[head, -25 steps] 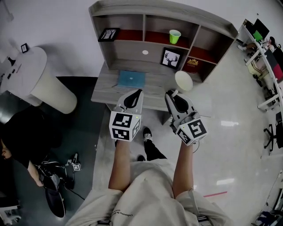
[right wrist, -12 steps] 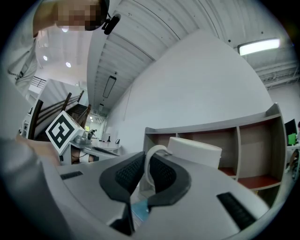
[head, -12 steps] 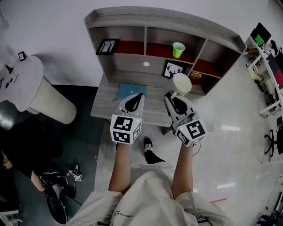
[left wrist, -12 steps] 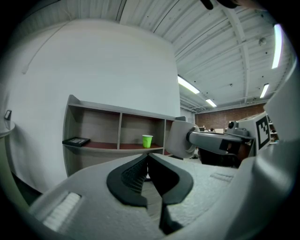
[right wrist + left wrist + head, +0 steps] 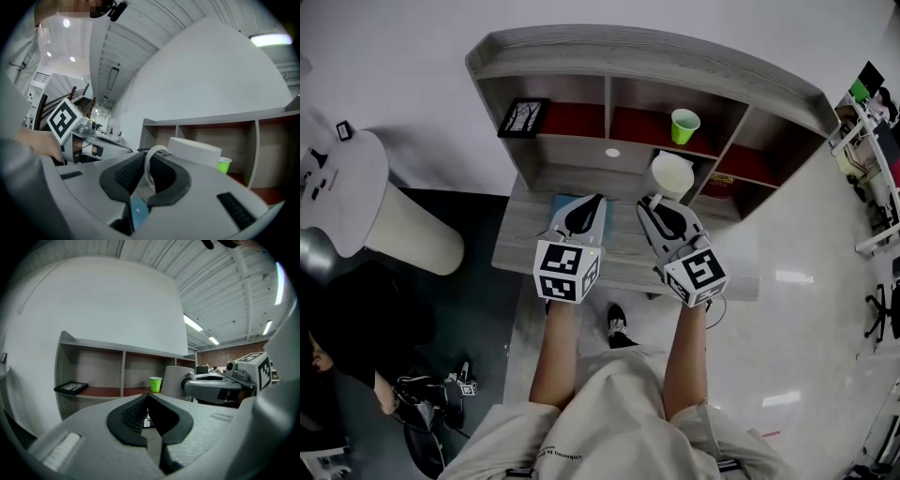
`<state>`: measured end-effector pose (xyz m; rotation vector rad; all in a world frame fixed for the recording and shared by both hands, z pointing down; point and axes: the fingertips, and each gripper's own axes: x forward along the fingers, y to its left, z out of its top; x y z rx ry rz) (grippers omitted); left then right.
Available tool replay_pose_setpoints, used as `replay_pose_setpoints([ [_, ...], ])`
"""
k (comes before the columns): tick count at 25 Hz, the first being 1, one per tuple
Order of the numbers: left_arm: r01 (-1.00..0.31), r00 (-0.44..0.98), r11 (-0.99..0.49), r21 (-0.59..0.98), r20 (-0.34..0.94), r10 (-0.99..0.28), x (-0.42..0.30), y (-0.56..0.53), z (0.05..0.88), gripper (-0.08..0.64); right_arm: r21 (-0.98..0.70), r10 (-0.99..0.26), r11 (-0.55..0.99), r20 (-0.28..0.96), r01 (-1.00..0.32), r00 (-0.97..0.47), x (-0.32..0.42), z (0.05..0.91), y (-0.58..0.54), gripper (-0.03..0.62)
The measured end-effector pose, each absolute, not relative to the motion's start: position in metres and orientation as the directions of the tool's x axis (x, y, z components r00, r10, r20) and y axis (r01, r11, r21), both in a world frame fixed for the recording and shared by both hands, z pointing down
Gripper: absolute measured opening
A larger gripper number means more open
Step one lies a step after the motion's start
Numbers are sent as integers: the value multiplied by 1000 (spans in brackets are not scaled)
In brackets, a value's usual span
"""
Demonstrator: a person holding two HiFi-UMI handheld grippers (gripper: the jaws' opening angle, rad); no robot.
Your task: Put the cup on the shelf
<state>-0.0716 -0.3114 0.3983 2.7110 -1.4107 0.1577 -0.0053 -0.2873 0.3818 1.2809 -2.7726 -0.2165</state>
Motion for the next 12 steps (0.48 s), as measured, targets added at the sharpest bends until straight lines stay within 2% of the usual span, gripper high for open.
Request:
replay_pose_setpoints([
  [12, -813, 578, -582, 9, 136, -805, -53, -364, 397, 11, 196, -714, 692, 45, -694, -699, -16, 394, -348, 48],
])
